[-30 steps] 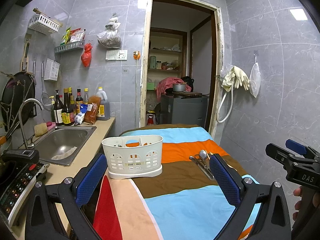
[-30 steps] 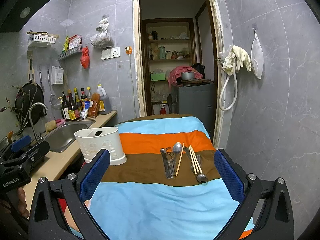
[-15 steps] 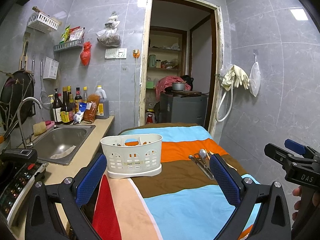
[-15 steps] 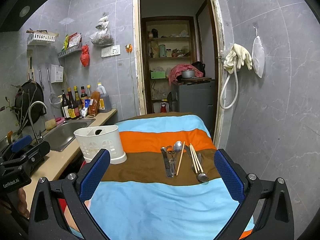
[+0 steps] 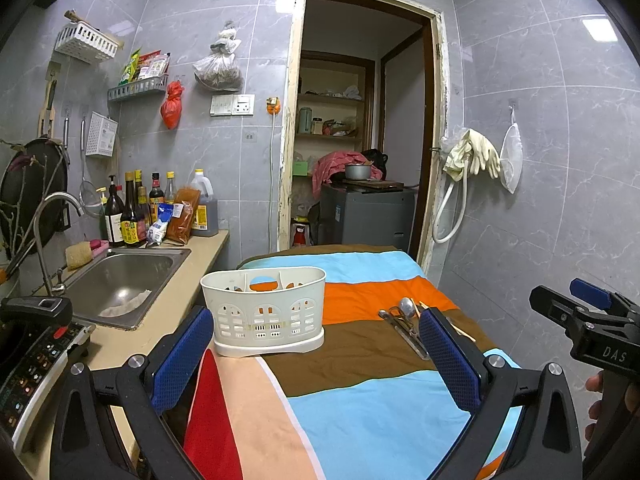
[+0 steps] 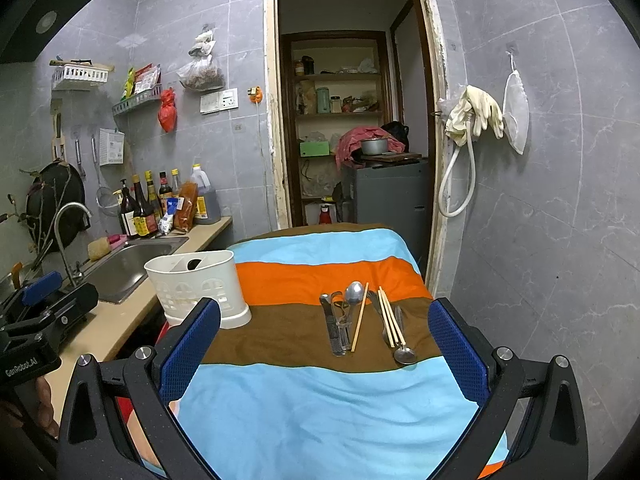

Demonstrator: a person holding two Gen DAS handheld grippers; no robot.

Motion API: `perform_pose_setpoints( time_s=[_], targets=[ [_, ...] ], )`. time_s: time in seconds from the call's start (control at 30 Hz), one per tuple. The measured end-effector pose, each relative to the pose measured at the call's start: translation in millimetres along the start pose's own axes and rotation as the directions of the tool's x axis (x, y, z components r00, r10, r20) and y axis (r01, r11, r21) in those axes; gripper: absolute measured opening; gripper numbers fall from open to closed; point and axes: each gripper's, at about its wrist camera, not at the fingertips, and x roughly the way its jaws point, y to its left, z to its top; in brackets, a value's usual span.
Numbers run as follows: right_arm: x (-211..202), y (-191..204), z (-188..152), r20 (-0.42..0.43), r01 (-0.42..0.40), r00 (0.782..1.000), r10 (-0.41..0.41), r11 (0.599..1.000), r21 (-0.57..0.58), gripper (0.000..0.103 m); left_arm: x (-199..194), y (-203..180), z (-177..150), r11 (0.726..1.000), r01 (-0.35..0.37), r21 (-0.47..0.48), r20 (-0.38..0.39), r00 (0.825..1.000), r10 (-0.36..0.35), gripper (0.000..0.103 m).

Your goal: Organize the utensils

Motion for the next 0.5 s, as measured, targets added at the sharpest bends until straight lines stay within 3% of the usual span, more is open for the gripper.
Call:
perform_pose_setpoints(
  time_s=[0.5],
  targets=[
    [-6, -5, 9, -0.022, 0.011, 1.000, -0.011, 1.000, 0.008, 0.102, 12, 10, 4, 1.000, 0.023, 0.009, 0.023, 0.999, -0.023, 0.103]
  ],
)
